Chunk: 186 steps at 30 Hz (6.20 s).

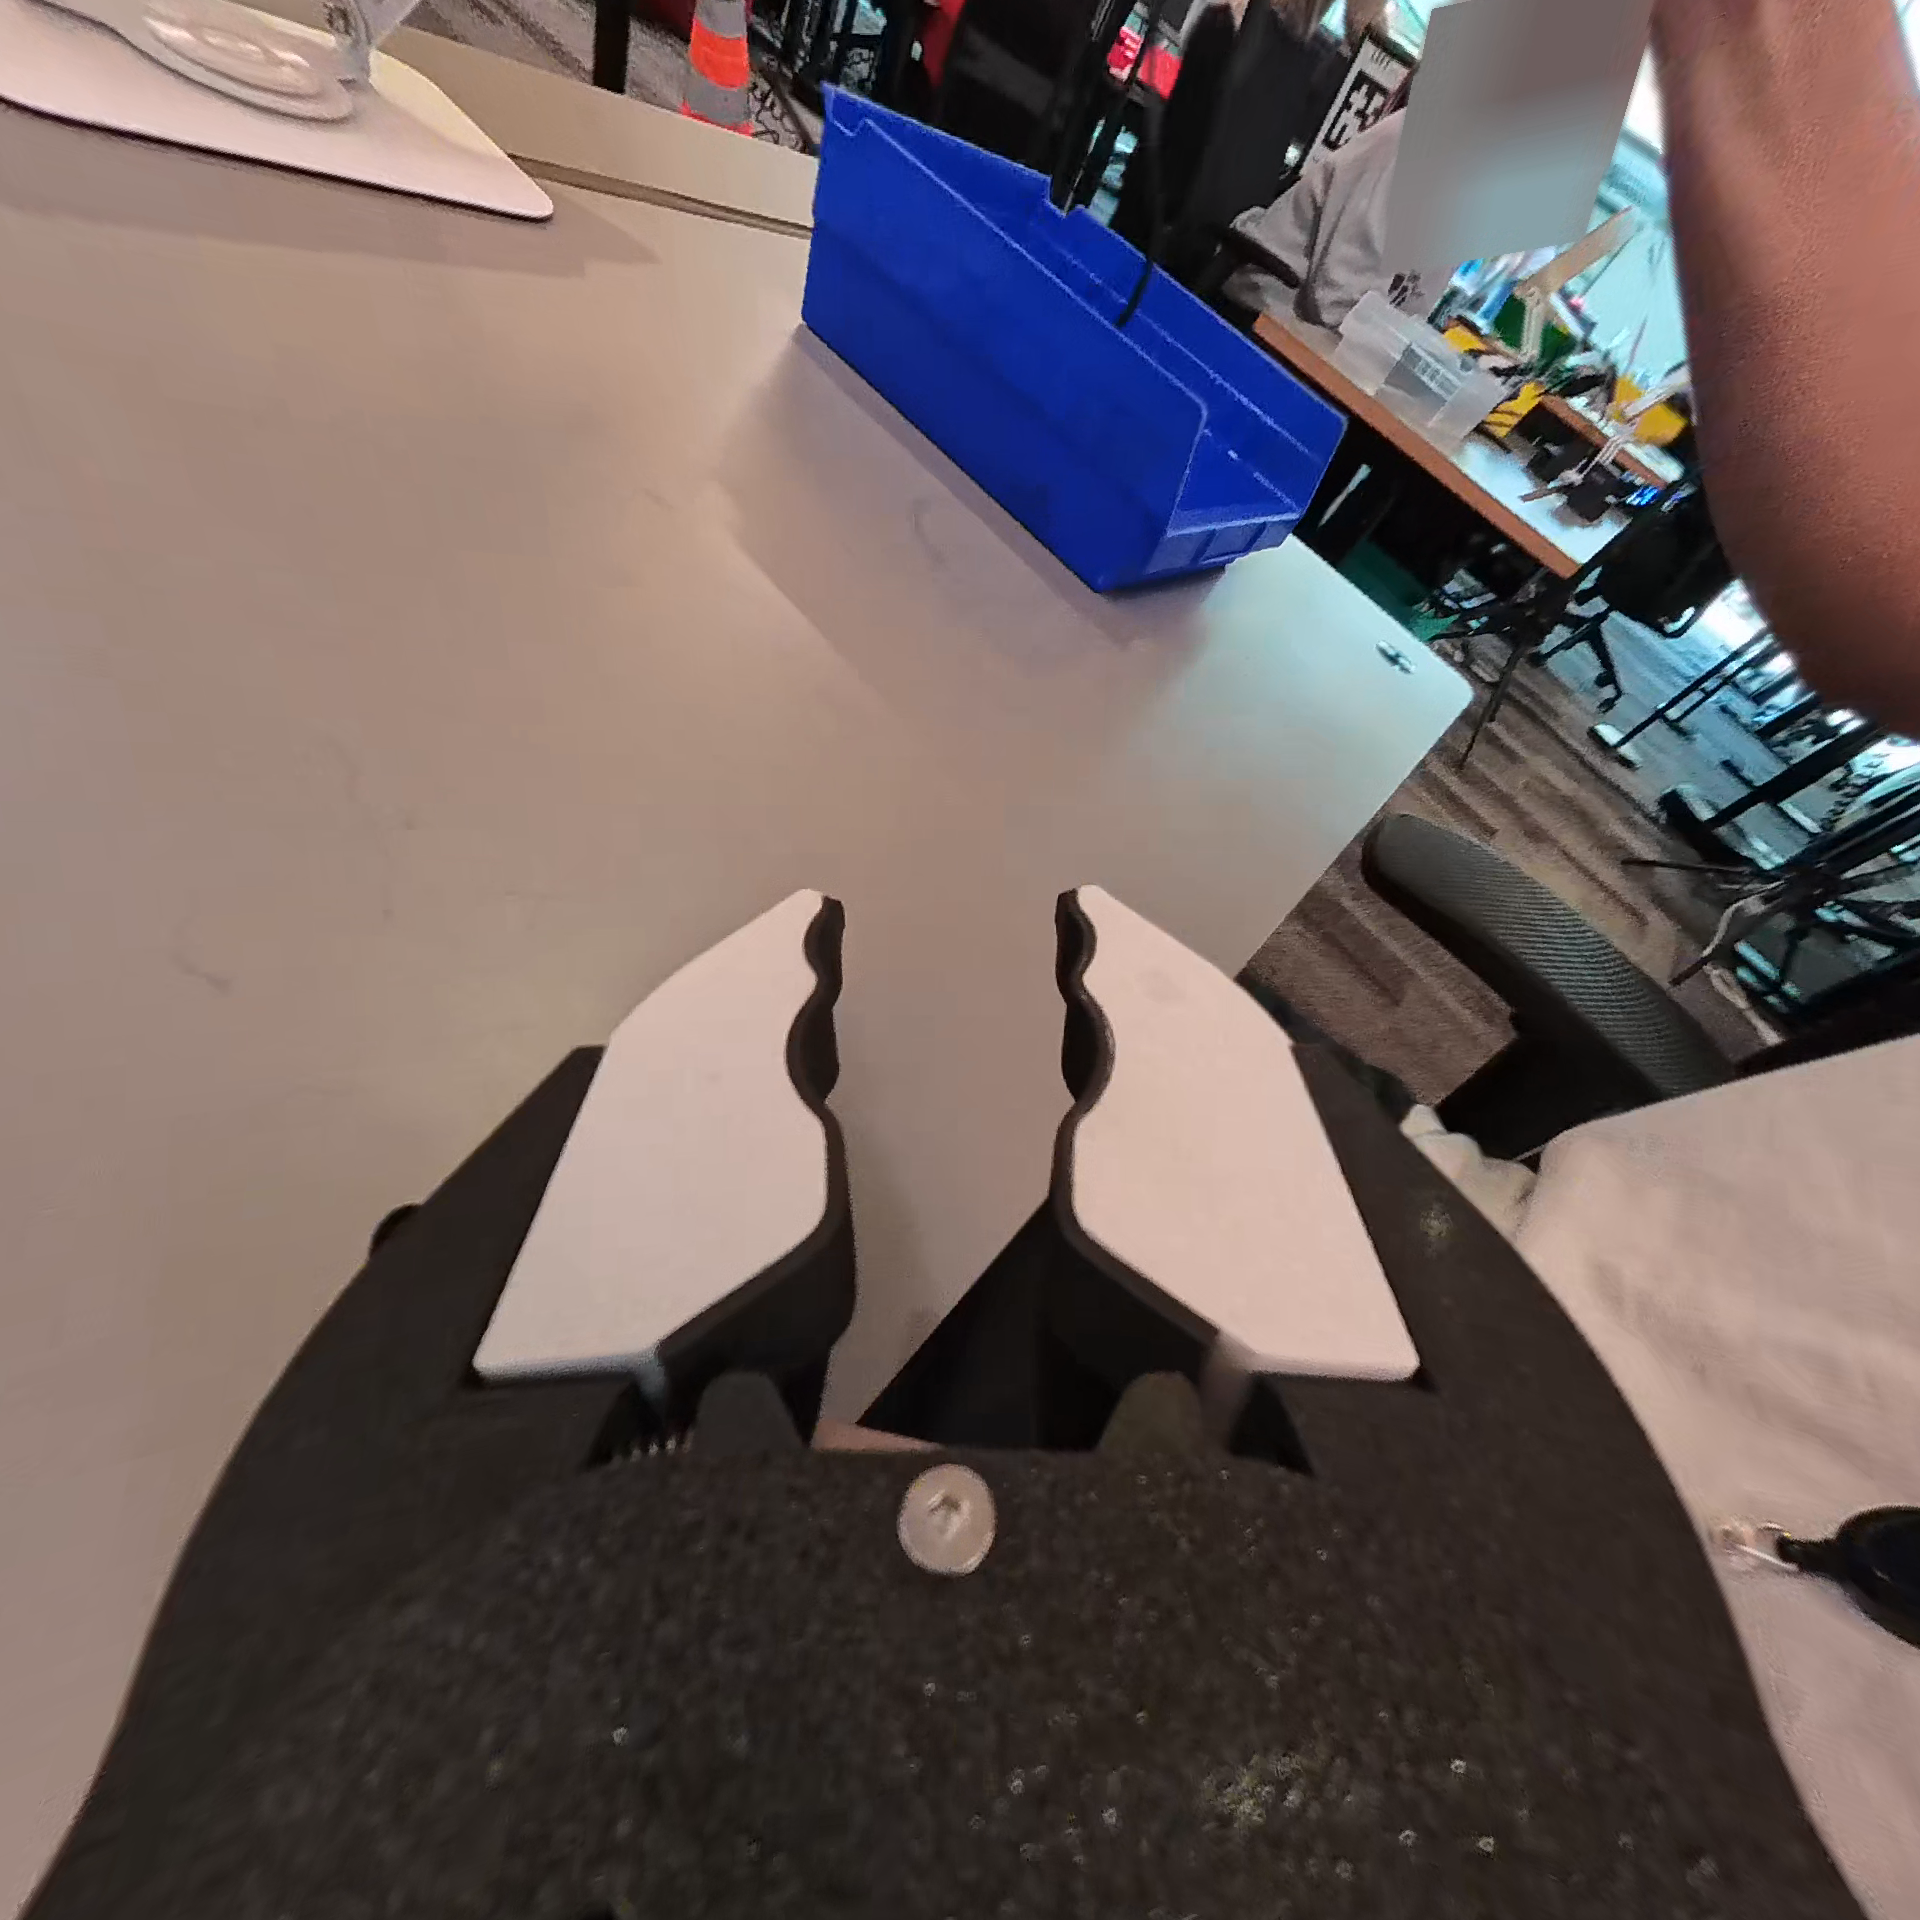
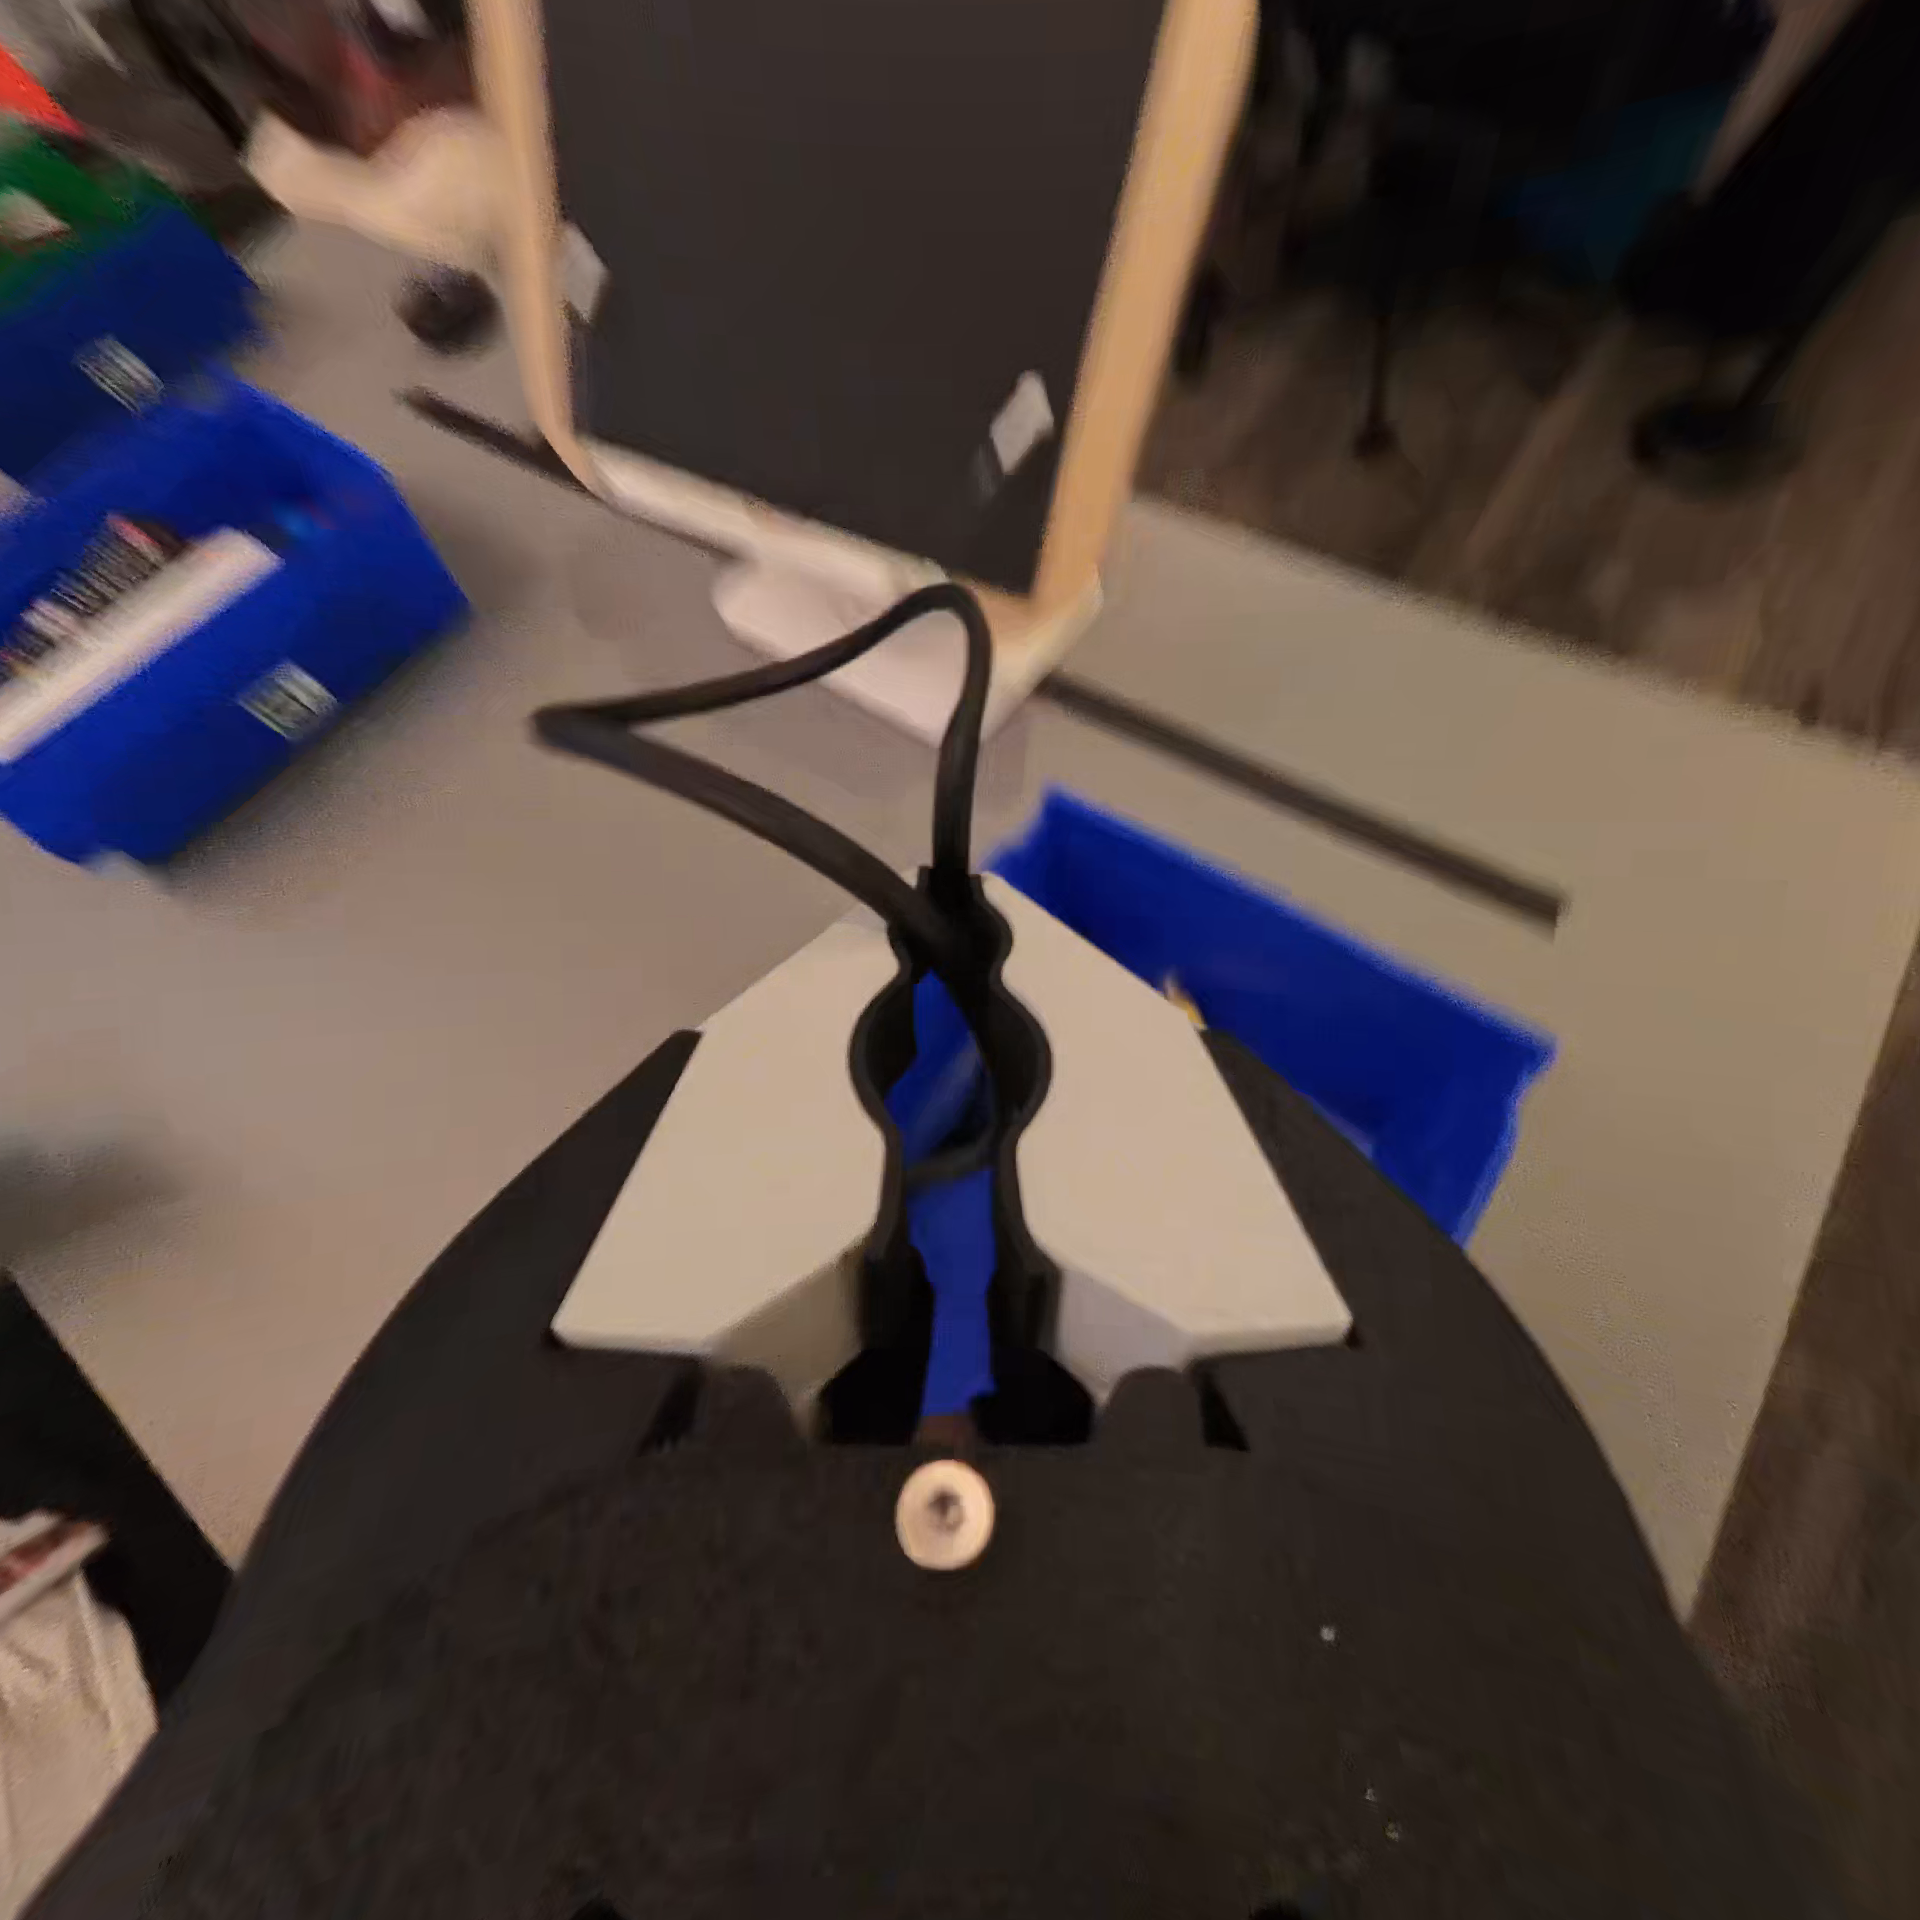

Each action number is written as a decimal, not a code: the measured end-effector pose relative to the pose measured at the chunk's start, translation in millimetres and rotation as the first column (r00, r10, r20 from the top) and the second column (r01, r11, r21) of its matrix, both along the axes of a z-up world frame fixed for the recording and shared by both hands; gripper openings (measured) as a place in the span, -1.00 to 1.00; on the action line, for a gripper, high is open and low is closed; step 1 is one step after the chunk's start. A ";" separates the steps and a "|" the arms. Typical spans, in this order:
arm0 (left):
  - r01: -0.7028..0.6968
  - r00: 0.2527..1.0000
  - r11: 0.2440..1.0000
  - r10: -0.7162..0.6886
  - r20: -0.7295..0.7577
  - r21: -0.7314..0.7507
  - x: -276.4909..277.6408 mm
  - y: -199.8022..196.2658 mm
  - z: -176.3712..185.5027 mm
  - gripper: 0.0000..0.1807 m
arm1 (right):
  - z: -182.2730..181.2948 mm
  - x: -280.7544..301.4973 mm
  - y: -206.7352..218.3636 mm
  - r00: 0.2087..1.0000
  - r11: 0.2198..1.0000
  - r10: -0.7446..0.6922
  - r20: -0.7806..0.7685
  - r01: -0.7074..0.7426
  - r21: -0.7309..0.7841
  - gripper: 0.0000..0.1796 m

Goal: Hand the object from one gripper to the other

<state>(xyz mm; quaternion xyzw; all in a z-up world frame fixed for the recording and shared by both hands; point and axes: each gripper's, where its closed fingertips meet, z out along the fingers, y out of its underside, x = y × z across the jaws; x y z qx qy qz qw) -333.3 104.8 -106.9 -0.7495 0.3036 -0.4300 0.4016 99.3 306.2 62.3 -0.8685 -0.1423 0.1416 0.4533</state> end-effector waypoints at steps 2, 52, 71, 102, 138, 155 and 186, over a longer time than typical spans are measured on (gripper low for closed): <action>-0.008 1.000 1.000 0.008 -0.016 0.022 0.2 0.1 -0.1 -0.57 | -69.2 18.7 -1.4 0.997 0.985 -0.023 0.073 0.035 -0.169 -0.94; -0.269 0.709 0.896 0.432 -0.557 0.353 -195.7 140.7 2.3 -0.49 | -175.2 -261.2 -149.7 0.953 0.942 0.215 -0.212 -0.145 0.303 -0.21; 0.036 0.305 0.999 -0.011 -0.952 0.000 -227.8 240.0 -60.1 -0.88 | -179.3 -269.0 -144.1 0.938 0.951 0.230 -0.259 -0.161 0.263 -0.21; -0.263 0.920 0.735 0.386 -0.067 0.626 29.1 108.4 93.8 -0.89 | -61.2 -392.7 -103.7 0.511 0.820 0.537 -0.671 -0.504 0.273 -0.44; -0.034 0.973 0.906 0.126 -0.193 0.422 53.7 79.0 27.1 -0.88 | -148.3 -361.9 -95.6 0.440 0.604 -0.046 0.897 -0.703 0.376 -0.89; 0.156 0.950 0.947 -0.222 0.222 0.279 17.9 72.0 67.7 -0.88 | -128.2 -336.0 -119.6 0.531 0.703 0.697 -0.482 -0.637 0.316 -0.45; 0.050 0.935 0.801 0.172 -0.310 0.597 24.5 101.0 25.4 -0.43 | -144.8 -323.5 -95.6 0.689 0.791 0.609 -0.392 -0.559 0.246 -0.83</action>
